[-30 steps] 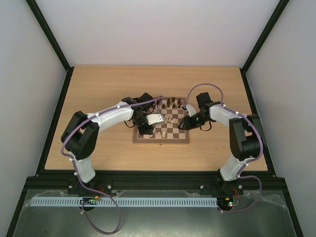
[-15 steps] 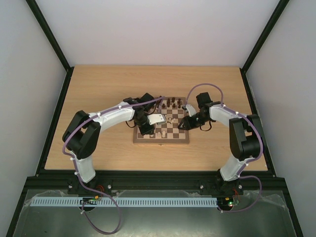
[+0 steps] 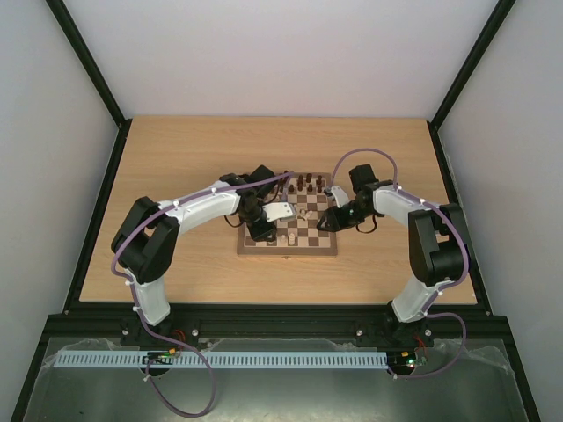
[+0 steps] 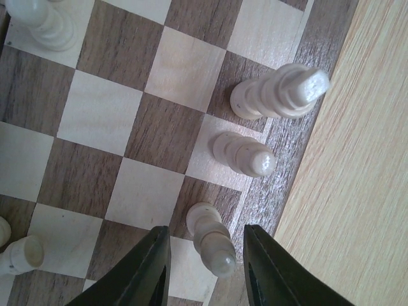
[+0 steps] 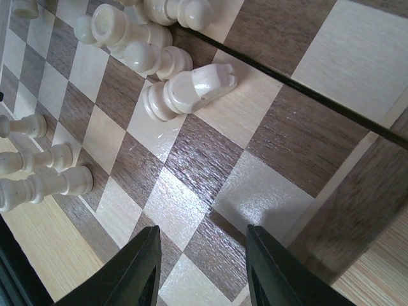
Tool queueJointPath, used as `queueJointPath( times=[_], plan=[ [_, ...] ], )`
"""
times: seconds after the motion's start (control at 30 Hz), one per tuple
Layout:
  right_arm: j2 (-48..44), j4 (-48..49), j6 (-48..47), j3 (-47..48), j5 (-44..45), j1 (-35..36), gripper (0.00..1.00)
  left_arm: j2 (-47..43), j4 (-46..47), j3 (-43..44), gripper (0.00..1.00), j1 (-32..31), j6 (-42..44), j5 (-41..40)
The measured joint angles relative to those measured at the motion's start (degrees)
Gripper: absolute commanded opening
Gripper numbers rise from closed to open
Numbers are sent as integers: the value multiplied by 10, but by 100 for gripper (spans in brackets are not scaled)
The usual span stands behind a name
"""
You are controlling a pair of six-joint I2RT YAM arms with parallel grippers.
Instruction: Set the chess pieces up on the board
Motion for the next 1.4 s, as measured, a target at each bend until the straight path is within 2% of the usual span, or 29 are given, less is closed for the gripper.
queueJointPath(
  times=[0.07, 0.13, 0.17, 0.23, 0.27, 0.5, 0.9, 1.1, 1.23, 1.4],
  plan=[
    [0, -9, -3, 5, 0, 0, 37, 0, -3, 3, 40, 3, 3, 3],
    [0, -24, -11, 21, -1, 0, 38, -4, -5, 6, 50, 9, 8, 11],
    [0, -34, -16, 36, -1, 0, 38, -9, -6, 7, 60, 13, 12, 16],
    [0, -50, -28, 65, -3, 0, 38, -28, -9, 7, 97, 27, 22, 28],
    [0, -64, -37, 86, -7, 0, 38, -44, -9, 6, 99, 36, 28, 34],
    [6, -129, -90, 172, -22, 1, 38, -169, 13, -9, 99, 82, 21, 40],
    [13, -170, -119, 246, 1, 7, 40, -150, 49, -37, 99, 90, -77, 24],
    [16, -198, -136, 282, 35, 37, 41, -186, 67, -38, 99, 110, -114, 6],
    [16, -224, -154, 312, 53, 53, 41, -240, 108, -38, 99, 162, -171, -16],
    [16, -243, -187, 326, 83, 87, 41, -324, 193, -103, 99, 268, -251, 36]
  ],
)
